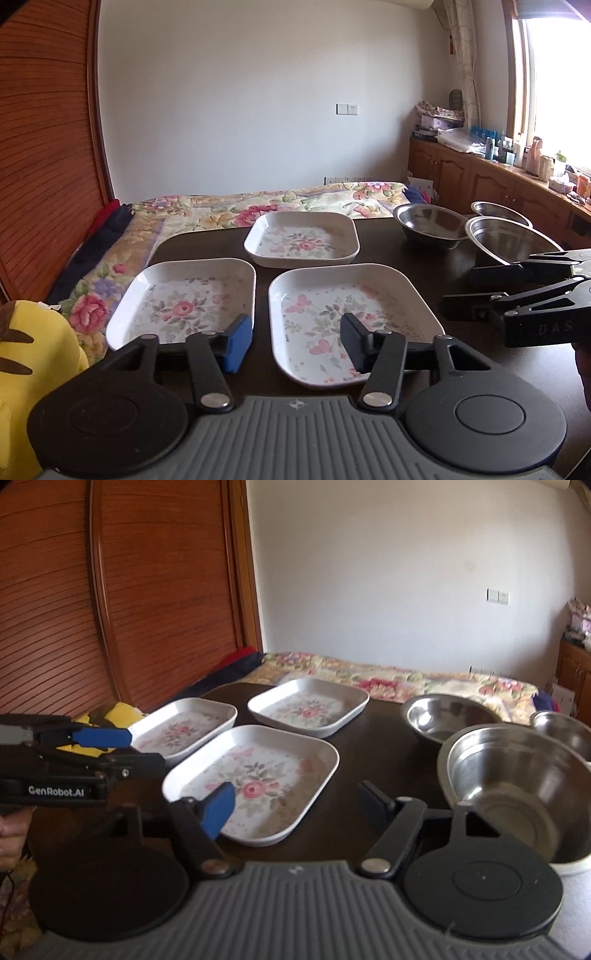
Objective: Organize plates and bowls
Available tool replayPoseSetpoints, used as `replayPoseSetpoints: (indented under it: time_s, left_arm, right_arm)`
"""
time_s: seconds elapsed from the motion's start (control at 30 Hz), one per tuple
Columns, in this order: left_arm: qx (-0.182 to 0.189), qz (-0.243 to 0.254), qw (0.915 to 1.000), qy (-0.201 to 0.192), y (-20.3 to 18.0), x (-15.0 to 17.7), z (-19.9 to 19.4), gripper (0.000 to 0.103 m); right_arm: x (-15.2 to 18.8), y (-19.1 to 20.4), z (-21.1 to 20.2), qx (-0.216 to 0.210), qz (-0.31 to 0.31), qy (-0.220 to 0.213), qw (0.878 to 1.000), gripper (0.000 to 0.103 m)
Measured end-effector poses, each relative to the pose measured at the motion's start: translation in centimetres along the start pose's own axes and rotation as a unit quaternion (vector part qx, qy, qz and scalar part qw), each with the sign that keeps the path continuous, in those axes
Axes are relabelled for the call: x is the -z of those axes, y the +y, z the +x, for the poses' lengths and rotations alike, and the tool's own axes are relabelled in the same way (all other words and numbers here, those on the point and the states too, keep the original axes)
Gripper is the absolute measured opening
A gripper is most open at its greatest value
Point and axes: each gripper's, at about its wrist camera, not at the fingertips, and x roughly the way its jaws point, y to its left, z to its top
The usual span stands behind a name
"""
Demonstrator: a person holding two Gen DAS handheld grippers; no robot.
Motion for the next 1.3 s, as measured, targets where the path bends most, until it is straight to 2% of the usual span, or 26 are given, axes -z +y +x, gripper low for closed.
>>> replayPoseSetpoints:
  time_s: [0.2, 0.4, 0.6, 0.9, 1.0, 1.3]
  left_arm:
    - [0.011, 0.012, 0.9998, 0.015, 0.3, -1.2, 1.8, 0.064]
    - [0.012, 0.022, 0.9993, 0.028, 0.5, -1.8, 3.5, 0.059]
    - [0.014, 0.033, 0.9987, 0.037, 0.6, -1.9, 4.4, 0.059]
    - [0.016, 0.045, 0.9979, 0.043, 0.3, -1.8, 4.8, 0.059]
    - [0.016, 0.042, 0.9981, 0.042, 0.4, -1.8, 5.0, 0.059]
    - [0.017, 0.041, 0.9979, 0.047, 0.7, -1.6, 5.3, 0.059]
  right_arm:
    - [-0.7, -0.6, 1.4, -0.009, -0.001, 0.021, 1.0, 0.06]
    - [-1.1, -0.8, 2.8, -0.018, -0.002, 0.048, 0.999, 0.052]
    - [-1.6, -0.8, 4.0, -0.012, -0.013, 0.073, 0.997, 0.045]
    - [-1.3, -0.7, 5.1, -0.011, -0.032, 0.1, 0.994, 0.042]
    - [-1.2, -0.7, 5.4, -0.016, -0.031, 0.106, 0.994, 0.028]
    - [-0.8, -0.9, 5.7, -0.015, -0.038, 0.114, 0.993, 0.02]
